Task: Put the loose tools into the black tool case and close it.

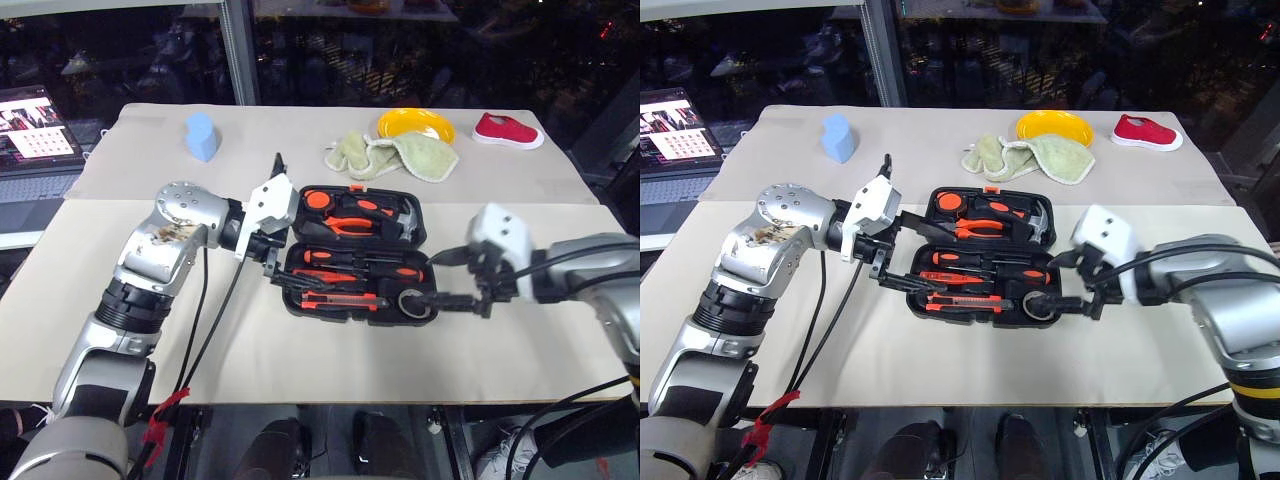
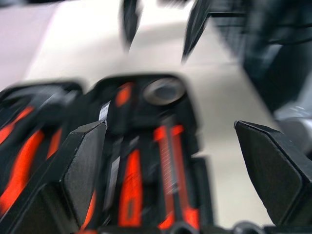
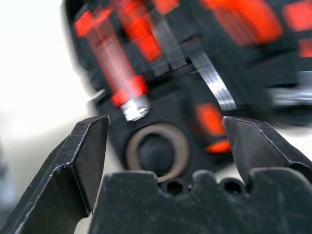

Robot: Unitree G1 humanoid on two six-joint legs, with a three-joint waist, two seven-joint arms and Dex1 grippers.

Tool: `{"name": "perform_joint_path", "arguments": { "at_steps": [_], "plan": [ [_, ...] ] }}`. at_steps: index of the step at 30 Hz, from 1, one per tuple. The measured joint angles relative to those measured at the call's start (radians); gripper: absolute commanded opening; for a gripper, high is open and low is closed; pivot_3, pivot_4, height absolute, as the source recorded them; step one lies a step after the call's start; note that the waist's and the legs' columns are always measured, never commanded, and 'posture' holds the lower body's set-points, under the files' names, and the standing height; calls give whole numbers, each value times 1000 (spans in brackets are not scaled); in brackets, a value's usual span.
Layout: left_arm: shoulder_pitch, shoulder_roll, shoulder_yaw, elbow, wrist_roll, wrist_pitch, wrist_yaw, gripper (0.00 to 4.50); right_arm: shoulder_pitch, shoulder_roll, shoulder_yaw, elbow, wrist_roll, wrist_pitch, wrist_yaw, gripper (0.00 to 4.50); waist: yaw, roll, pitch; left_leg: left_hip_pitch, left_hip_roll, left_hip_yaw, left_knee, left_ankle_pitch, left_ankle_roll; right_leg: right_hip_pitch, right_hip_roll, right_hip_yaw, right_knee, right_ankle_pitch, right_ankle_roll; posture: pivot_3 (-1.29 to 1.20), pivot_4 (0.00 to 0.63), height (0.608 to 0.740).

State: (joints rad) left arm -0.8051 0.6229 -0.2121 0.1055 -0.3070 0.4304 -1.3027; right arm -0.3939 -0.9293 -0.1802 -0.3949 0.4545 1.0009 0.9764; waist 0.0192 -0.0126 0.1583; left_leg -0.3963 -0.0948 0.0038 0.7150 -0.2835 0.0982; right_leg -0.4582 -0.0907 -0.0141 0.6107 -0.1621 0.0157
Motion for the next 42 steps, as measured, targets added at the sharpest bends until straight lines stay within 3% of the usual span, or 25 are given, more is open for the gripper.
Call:
{"name": "perform_joint_path", "arguments": {
  "at_steps": [3,10,11,13,27,34,42],
  "plan": [
    [32,10,21,104,64,-15,105,3800,73,53,-110,25,6,43,-95,2686,2,0,0,0,0,0,0,0,0,-1,0,0,1,0,0,0,150,740],
    [74,13,24,245,168,-76,215,1104,147,138,-145,59,-23,-19,-232,216,-1,0,0,0,0,1,0,0,0,-1,0,1,1,0,0,0,150,740],
    [74,8,18,266,184,-92,224,702,154,143,-132,72,-37,-42,-243,0,-2,0,0,0,0,1,0,0,0,-1,0,1,1,0,0,0,150,740],
    [71,-8,17,305,203,-107,244,38,163,148,-81,101,-67,-93,-260,0,-2,0,0,1,0,1,0,0,0,0,0,0,1,0,0,0,150,740],
    [84,-60,-9,268,245,-89,223,38,63,167,138,275,-166,-242,-251,0,-6,0,0,1,-1,2,-1,0,0,0,0,0,1,0,0,0,150,740],
    [150,-32,-7,142,224,-21,159,38,59,153,154,263,-179,-261,-212,0,-7,0,0,0,-1,1,-2,0,0,-1,0,0,0,0,0,0,150,740],
    [234,25,-4,5,190,28,73,38,172,97,138,120,-176,-261,-171,0,-7,0,0,0,-1,1,-3,0,0,-1,0,0,0,0,0,0,150,740]
  ]
}}
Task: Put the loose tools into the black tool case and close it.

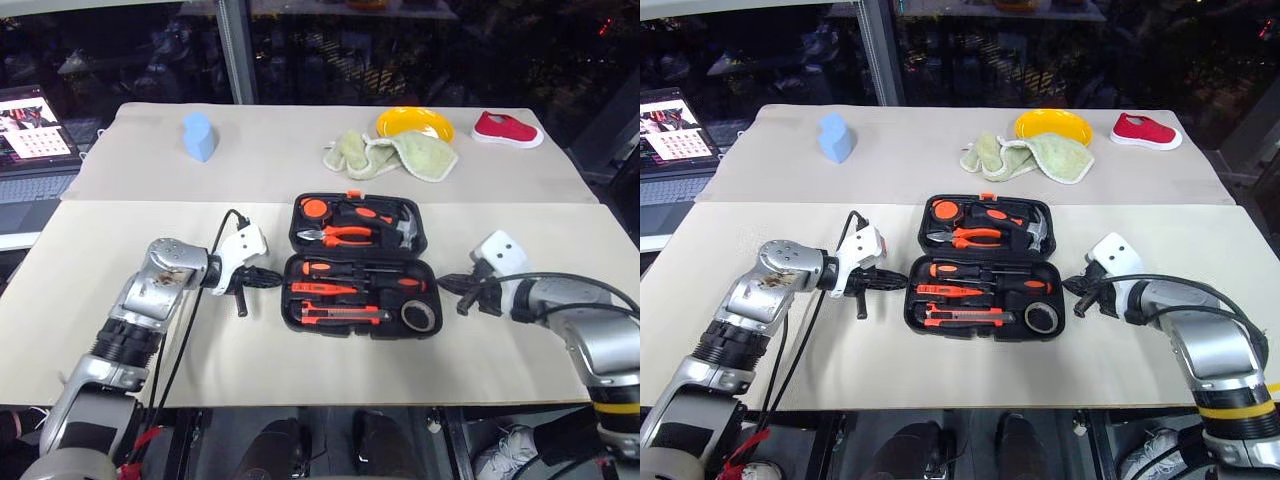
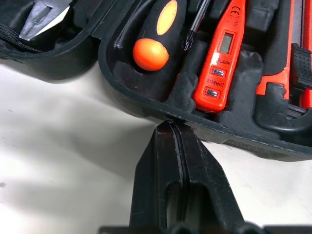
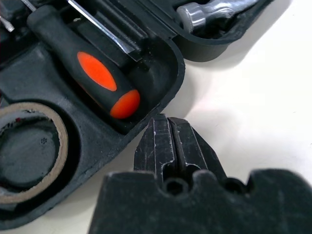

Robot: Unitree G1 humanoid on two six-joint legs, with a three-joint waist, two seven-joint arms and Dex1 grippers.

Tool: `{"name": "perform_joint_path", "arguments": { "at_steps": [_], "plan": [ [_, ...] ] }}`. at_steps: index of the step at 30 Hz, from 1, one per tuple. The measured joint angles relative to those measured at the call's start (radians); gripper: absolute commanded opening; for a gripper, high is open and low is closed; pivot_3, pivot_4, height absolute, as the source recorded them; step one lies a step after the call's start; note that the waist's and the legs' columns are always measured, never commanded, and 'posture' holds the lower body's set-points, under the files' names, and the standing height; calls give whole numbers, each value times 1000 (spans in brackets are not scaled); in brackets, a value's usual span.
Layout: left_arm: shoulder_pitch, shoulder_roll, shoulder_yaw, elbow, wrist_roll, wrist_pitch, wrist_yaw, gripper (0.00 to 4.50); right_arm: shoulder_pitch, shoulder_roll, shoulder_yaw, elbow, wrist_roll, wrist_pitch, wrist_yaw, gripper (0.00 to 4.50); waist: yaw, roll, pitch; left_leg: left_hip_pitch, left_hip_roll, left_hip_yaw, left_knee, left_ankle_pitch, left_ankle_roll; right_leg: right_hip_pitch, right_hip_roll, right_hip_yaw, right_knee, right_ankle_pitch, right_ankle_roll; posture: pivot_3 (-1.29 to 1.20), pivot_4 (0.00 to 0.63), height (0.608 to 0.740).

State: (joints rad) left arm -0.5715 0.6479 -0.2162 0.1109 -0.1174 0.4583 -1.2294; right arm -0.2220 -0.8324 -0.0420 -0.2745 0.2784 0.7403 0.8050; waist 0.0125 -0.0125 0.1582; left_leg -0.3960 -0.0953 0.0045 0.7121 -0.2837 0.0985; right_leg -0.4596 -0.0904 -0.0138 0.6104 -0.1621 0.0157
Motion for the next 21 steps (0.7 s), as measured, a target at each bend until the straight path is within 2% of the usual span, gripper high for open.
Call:
{"name": "perform_joint_path", "arguments": {
  "at_steps": [7,16,17,19,20,21],
  "plan": [
    [88,85,-24,-128,-33,5,-122,38,130,-19,-31,-134,3,0,4,0,0,0,0,3,0,0,0,-2,-4,3,0,0,0,0,0,0,150,740],
    [126,89,-49,-138,-20,4,-102,38,223,-29,-56,-221,-9,0,-15,0,3,0,0,7,0,0,0,-2,-4,6,0,1,1,0,0,0,150,740],
    [126,89,-49,-134,-20,4,-99,274,237,-37,-46,-229,-17,0,-16,0,3,0,0,7,0,0,0,-2,-5,6,0,0,0,0,0,0,150,740],
    [112,87,-48,-113,-25,22,-89,649,236,-37,-41,-227,-19,10,-22,574,4,0,0,7,0,1,1,-2,-5,7,-1,1,1,0,0,0,150,740],
    [98,85,-45,-95,-29,45,-74,820,229,-37,-45,-226,-16,22,-23,704,4,0,0,7,0,1,1,-2,-6,7,-1,0,1,0,0,0,150,740],
    [66,81,-31,-53,-43,100,-55,1238,213,-37,-62,-222,8,47,-20,1099,4,0,0,8,0,0,1,-1,-7,9,-1,0,1,0,0,0,150,740]
  ]
}}
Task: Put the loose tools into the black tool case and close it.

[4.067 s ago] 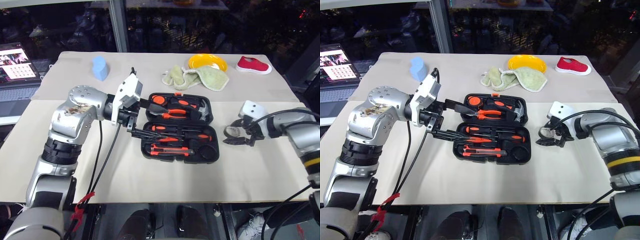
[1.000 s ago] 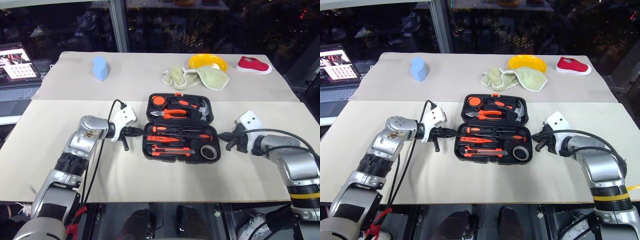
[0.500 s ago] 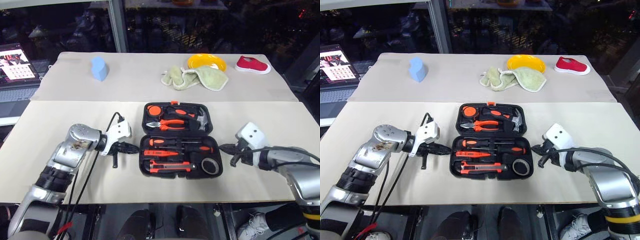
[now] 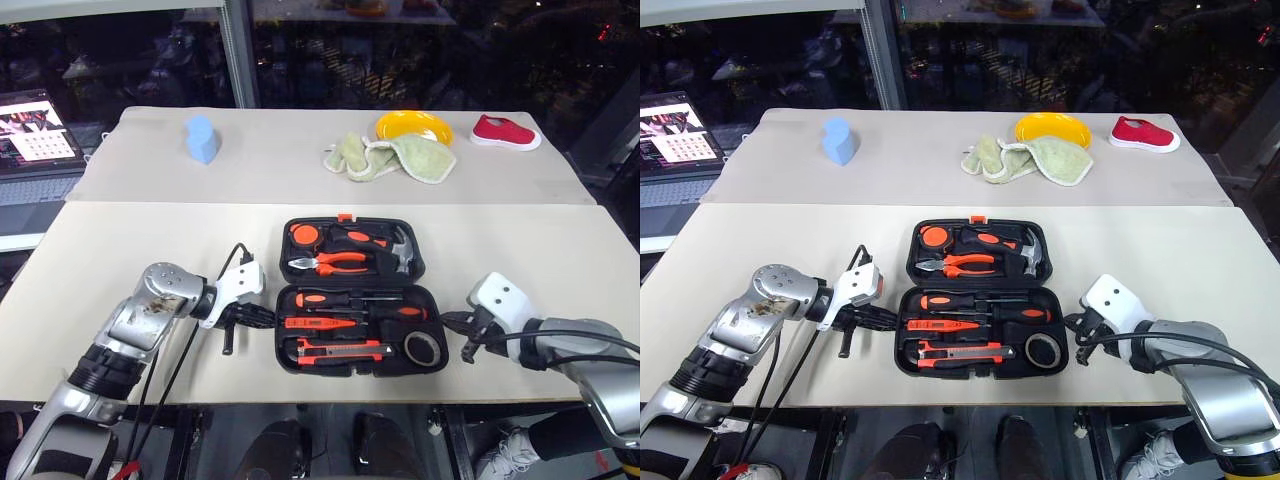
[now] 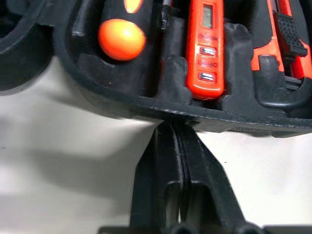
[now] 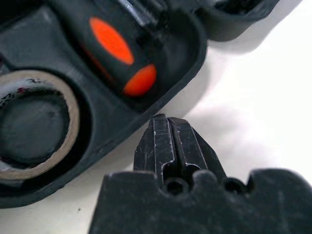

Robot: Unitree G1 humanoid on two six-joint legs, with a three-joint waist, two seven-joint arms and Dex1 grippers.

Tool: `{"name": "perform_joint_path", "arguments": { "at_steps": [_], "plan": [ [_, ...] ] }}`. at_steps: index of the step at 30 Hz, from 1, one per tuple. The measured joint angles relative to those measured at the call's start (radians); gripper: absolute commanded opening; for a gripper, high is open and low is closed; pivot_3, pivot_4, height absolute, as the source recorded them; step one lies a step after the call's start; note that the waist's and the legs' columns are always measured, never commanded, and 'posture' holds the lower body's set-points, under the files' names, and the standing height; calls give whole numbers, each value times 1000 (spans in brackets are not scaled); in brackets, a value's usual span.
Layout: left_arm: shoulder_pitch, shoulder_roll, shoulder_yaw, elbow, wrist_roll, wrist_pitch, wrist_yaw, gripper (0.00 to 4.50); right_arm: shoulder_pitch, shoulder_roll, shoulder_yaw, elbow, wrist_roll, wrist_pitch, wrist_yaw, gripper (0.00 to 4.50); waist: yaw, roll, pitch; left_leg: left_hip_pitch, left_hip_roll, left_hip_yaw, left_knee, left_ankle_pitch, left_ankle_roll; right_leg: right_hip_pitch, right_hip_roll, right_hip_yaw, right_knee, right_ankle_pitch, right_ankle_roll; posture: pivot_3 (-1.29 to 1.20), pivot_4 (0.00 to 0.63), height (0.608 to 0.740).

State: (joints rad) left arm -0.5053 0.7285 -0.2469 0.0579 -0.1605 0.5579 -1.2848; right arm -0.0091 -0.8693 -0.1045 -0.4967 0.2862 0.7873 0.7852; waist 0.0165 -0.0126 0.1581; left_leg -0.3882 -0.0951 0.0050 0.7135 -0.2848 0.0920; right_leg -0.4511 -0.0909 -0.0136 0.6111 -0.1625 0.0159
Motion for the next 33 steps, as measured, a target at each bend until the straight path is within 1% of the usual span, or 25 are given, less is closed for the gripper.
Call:
{"name": "perform_joint_path", "arguments": {
  "at_steps": [2,5,7,9,10,13,15,20,24,26,27,28,30,31,32,33],
  "plan": [
    [-48,-1,35,72,-15,82,25,1947,-31,-2,-32,7,36,32,11,1787,-2,-1,0,0,0,0,0,-2,4,0,1,0,0,0,0,0,150,740],
    [-163,-4,103,192,-67,227,52,2957,-113,-13,-90,26,116,108,34,2779,-5,-1,1,1,1,0,0,2,10,0,2,-1,1,0,0,0,150,740],
    [-249,-23,125,263,-91,308,65,3676,-186,-13,-109,66,161,161,41,3506,-5,-1,1,0,1,0,1,4,5,0,2,-2,2,0,0,0,150,740],
    [-329,-50,132,333,-107,382,83,4405,-270,-13,-111,124,199,218,42,4213,-5,-1,1,0,1,0,0,5,5,0,2,-1,1,1,-1,0,150,740],
    [-363,-70,133,369,-114,417,96,4500,-311,-12,-107,162,209,242,40,4455,-4,-1,1,0,1,0,1,4,6,0,1,-1,2,1,-1,0,150,740],
    [-444,-135,132,478,-119,504,139,4500,-425,7,-78,274,211,294,17,4455,-3,-2,0,-4,0,0,0,3,7,-6,1,-1,2,1,-1,0,150,740],
    [-477,-161,121,534,-116,521,159,4500,-482,37,-53,349,210,331,1,4455,-4,-2,0,-7,0,0,-1,4,7,-8,1,-1,2,1,-1,0,150,740],
    [-518,-199,89,624,-92,488,181,4500,-597,125,-8,510,209,403,-43,4455,-10,-2,0,-14,0,0,-1,4,7,-15,1,-1,3,1,-1,0,150,740],
    [-518,-197,67,641,-75,448,161,4500,-659,144,7,595,200,413,-71,4455,-10,-2,0,-15,0,0,-1,4,6,-16,1,-1,2,1,-1,0,150,740],
    [-517,-189,56,641,-71,440,151,3977,-667,145,26,617,189,411,-71,4500,-9,-2,0,-15,0,0,-1,4,5,-16,0,-1,2,1,-1,0,150,740],
    [-517,-186,54,641,-68,439,150,3829,-667,145,35,623,186,410,-70,4500,-9,-2,0,-15,0,0,-1,4,5,-16,0,-1,2,1,-1,0,150,740],
    [-516,-183,54,645,-64,439,149,3350,-667,145,49,630,180,406,-70,4245,-10,-2,0,-15,0,0,-1,4,5,-16,0,0,2,1,-1,0,150,740],
    [-516,-183,54,649,-64,438,146,2579,-667,154,58,649,169,397,-71,3724,-10,-2,0,-15,0,0,-1,4,5,-16,0,0,2,1,-1,0,150,740],
    [-516,-183,54,648,-64,438,138,2165,-667,159,62,658,167,395,-71,3315,-10,-2,0,-15,0,0,-1,4,5,-16,0,0,2,1,-1,0,150,740],
    [-516,-184,52,647,-64,438,133,1842,-668,163,65,662,165,392,-71,2999,-10,-2,0,-15,0,0,-1,4,6,-16,0,0,2,1,-1,0,150,740],
    [-516,-186,51,643,-66,438,127,1739,-668,167,69,664,162,391,-71,2722,-11,-2,0,-15,0,0,-1,4,6,-16,0,0,2,1,-1,0,150,740]
  ]
}}
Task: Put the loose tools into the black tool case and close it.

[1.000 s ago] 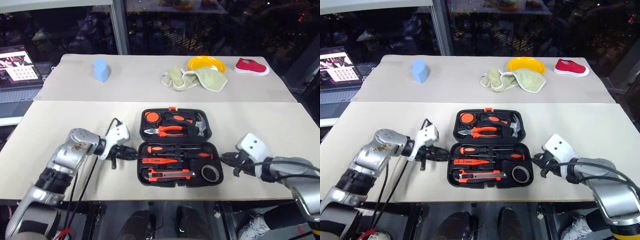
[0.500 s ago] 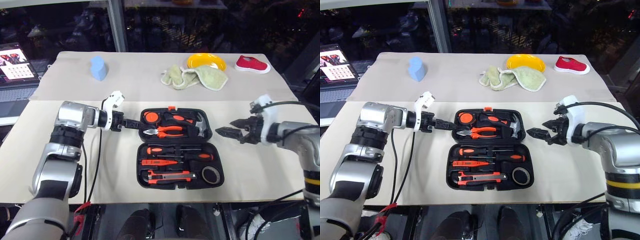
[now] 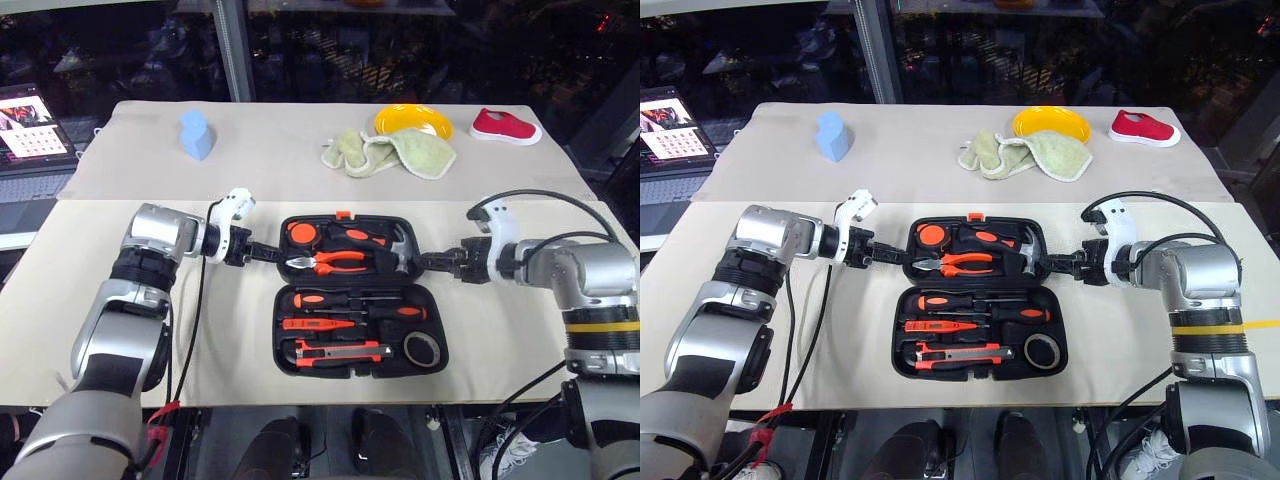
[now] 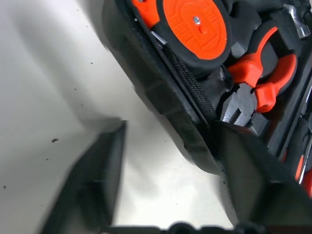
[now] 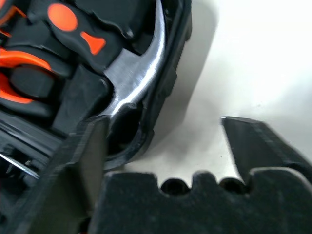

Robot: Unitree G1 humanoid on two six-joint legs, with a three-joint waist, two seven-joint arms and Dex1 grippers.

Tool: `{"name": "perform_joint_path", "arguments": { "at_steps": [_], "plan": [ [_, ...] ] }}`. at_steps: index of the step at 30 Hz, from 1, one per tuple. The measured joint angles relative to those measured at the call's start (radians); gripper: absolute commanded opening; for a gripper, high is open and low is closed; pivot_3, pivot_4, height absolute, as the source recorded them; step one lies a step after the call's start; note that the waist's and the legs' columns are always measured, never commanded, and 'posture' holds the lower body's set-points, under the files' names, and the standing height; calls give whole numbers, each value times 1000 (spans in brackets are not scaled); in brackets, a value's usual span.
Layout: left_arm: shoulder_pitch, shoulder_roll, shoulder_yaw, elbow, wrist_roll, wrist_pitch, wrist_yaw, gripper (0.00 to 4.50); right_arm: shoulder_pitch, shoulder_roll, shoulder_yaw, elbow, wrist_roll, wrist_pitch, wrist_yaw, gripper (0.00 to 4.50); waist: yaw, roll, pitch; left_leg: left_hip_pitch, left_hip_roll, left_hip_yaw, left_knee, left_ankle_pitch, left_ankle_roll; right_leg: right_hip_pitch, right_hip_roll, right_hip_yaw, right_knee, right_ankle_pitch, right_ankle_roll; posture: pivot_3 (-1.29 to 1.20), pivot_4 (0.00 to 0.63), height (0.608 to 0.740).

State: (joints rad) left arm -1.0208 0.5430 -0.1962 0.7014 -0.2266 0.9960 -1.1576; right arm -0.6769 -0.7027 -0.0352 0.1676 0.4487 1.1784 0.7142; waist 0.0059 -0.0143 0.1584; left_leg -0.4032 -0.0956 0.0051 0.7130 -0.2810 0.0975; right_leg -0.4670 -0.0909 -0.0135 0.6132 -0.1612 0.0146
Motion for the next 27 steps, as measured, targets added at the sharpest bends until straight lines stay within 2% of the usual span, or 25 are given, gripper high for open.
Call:
{"name": "perform_joint_path", "arguments": {
  "at_steps": [1,3,4,6,10,11,14,16,27],
  "plan": [
    [0,-2,-1,-8,0,0,-2,1739,0,5,5,1,-4,-2,0,2365,0,0,0,0,0,0,0,0,0,0,0,0,0,0,0,0,150,740],
    [0,-3,-1,-11,2,0,4,1739,-2,9,12,7,-6,-10,0,2365,-1,0,0,0,0,0,0,0,0,0,0,0,0,0,0,0,150,740],
    [0,-4,-1,-11,2,-1,8,1739,-9,10,15,18,-8,-12,0,1839,-1,0,0,0,0,0,0,0,0,0,0,0,1,0,0,0,150,740],
    [1,-4,-2,-11,3,-4,10,1739,-15,10,16,25,-12,-14,0,1560,-2,0,0,0,0,0,0,0,0,0,0,0,1,0,0,0,150,740],
    [11,-6,-7,-20,3,-16,9,1739,-20,23,18,27,-8,-15,12,188,-2,0,0,1,0,0,1,0,0,1,0,0,1,0,0,0,150,740],
    [15,-7,-11,-27,2,-15,8,1241,-24,25,19,30,-7,-15,12,5,-2,0,0,1,0,0,1,0,0,1,0,0,1,0,0,0,150,740],
    [19,-6,-13,-53,0,2,2,355,-29,28,18,42,-6,-15,11,0,-1,0,0,3,0,0,1,0,0,3,-1,0,1,0,0,0,150,740],
    [23,-5,-10,-61,-3,16,4,15,-29,30,17,43,-2,-15,12,0,0,1,0,5,0,0,1,-1,-1,5,-1,0,1,0,0,0,150,740],
    [71,-18,75,-113,-32,9,46,15,32,47,-79,-66,29,-44,-9,0,1,1,0,0,0,0,1,0,-1,0,-1,0,2,1,0,0,150,740]
  ]
}}
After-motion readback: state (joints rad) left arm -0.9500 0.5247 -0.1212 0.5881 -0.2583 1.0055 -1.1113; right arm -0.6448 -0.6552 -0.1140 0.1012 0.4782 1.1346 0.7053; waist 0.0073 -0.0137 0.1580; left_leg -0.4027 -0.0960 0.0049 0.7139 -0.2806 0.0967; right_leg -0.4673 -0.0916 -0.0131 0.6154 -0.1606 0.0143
